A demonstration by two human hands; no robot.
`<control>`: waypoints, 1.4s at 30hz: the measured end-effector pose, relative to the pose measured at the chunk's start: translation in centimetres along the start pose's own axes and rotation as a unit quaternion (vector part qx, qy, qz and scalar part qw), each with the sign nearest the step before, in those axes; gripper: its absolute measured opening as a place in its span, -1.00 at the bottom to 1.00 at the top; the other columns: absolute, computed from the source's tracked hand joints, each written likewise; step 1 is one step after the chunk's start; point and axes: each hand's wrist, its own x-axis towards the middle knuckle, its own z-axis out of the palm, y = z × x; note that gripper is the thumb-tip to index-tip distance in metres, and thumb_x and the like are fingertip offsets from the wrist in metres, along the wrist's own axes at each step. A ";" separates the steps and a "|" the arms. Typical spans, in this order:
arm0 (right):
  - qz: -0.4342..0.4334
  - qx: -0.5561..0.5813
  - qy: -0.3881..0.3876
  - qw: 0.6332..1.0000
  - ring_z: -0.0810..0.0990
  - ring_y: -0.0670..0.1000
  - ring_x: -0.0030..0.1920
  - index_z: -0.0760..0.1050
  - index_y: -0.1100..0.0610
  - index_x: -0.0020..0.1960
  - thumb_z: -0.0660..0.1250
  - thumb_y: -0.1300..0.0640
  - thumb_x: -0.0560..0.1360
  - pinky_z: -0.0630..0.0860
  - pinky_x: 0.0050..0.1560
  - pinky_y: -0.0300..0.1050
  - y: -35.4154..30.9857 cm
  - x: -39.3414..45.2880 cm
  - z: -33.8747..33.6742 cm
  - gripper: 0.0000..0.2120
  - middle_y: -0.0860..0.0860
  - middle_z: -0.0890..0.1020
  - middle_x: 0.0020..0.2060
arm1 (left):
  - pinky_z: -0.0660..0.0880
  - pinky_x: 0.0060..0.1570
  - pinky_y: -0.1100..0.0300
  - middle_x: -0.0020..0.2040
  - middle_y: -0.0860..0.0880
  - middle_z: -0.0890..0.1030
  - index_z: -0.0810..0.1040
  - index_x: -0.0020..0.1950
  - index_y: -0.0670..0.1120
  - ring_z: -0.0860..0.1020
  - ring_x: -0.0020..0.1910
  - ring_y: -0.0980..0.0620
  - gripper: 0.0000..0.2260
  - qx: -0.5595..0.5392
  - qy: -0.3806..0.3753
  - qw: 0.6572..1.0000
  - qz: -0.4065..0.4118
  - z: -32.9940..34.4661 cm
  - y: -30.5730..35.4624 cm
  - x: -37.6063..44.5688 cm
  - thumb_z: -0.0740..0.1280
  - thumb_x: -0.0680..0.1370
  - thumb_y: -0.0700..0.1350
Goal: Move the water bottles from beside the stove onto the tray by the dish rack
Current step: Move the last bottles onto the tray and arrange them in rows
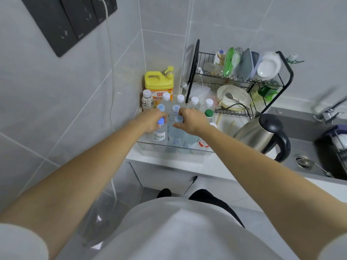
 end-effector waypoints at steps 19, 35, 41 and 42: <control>-0.055 -0.102 -0.042 0.992 0.59 0.21 0.06 0.48 0.05 0.23 0.41 -0.24 0.52 0.39 -0.09 -0.02 0.3 0.8 0.3 -0.55 0.09 0.64 0.08 | 0.49 -0.05 0.06 0.13 -0.14 0.60 0.63 0.18 -0.04 0.56 0.03 -0.15 -0.68 -0.004 -0.027 0.999 -0.022 -0.9 -0.1 1.6 0.54 0.45 -0.19; -0.048 -0.116 -0.033 0.992 0.59 0.19 0.07 0.48 0.09 0.24 0.37 -0.29 0.53 0.42 -0.06 -0.01 0.4 1.5 0.6 -0.50 0.08 0.64 0.09 | 0.43 -0.14 0.09 -0.04 -0.05 0.52 0.65 0.10 0.02 0.59 0.00 -0.17 -0.65 -0.006 -0.037 0.998 -0.043 -1.4 0.2 1.7 0.61 0.36 -0.18; -0.050 -0.107 -0.042 0.992 0.58 0.19 0.05 0.48 0.07 0.24 0.38 -0.30 0.52 0.41 -0.09 -0.02 0.8 1.7 0.6 -0.49 0.08 0.64 0.06 | 0.39 -0.14 0.10 -0.03 -0.06 0.51 0.64 0.12 0.02 0.54 -0.05 -0.12 -0.63 0.011 -0.043 0.998 -0.039 -1.5 0.4 2.0 0.61 0.37 -0.18; -0.050 -0.106 -0.043 0.992 0.58 0.19 0.05 0.47 0.07 0.25 0.38 -0.31 0.52 0.42 -0.09 -0.01 0.9 1.8 0.6 -0.48 0.08 0.64 0.06 | 0.39 -0.14 0.10 -0.03 -0.06 0.51 0.64 0.12 0.02 0.53 -0.05 -0.12 -0.63 0.012 -0.042 0.998 -0.038 -1.6 0.4 2.0 0.61 0.37 -0.18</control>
